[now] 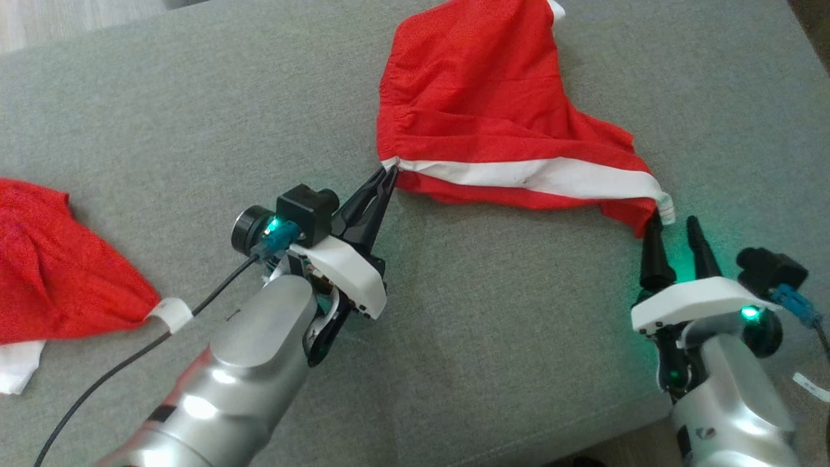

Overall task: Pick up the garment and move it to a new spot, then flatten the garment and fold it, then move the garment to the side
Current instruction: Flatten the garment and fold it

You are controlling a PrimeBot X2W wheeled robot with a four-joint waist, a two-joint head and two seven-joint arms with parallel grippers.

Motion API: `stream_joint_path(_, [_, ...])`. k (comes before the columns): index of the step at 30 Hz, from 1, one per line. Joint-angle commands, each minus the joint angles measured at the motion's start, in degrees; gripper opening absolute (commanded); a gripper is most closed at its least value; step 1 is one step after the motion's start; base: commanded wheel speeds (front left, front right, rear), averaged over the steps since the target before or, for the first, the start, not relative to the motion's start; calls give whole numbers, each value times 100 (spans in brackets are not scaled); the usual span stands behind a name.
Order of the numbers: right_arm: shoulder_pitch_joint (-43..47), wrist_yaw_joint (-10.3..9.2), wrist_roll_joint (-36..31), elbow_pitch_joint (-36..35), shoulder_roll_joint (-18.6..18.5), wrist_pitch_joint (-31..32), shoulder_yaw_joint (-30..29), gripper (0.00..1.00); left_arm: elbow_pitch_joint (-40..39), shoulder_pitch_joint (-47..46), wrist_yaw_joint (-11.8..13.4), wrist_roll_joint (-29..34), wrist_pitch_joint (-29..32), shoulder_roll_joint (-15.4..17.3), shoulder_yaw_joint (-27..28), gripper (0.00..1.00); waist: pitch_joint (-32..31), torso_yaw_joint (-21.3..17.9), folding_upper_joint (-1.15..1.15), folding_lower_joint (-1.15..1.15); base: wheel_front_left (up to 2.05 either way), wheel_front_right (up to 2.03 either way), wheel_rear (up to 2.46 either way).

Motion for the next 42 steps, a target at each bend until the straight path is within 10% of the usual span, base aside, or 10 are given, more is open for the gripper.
stream_joint_path(1, [-104,-4,66,-94,-24,-25,207,100,-126,-245,22,7,-52,22,100,0,-3,2,0,0,0,0,0])
stream_joint_path(6, [-150,-4,138,23,-24,-48,322,100,-102,-250,26,-11,-62,26,84,0,-15,5,0,0,0,0,0])
stream_joint_path(7, [-157,-4,136,33,-24,-53,344,87,-98,-249,28,-15,-64,26,81,0,-19,5,0,0,0,0,0])
stream_joint_path(8, [-170,-4,117,35,-24,-64,375,1,-89,-246,30,-22,-70,27,74,0,-27,3,0,0,0,0,0])
stream_joint_path(19, [-149,-4,-282,-161,-24,-92,227,0,-60,-229,47,-74,-115,59,83,0,-79,-21,0,0,0,0,0])
stream_joint_path(31, [52,-4,-1264,-2161,-41,-95,-300,0,-410,-183,179,-61,-257,324,304,0,-429,-25,0,0,0,0,0])
stream_joint_path(42, [-1070,-4,-1658,-3400,-1014,376,395,0,-1608,-977,285,52,-14,1052,712,0,-962,279,0,0,0,0,0])
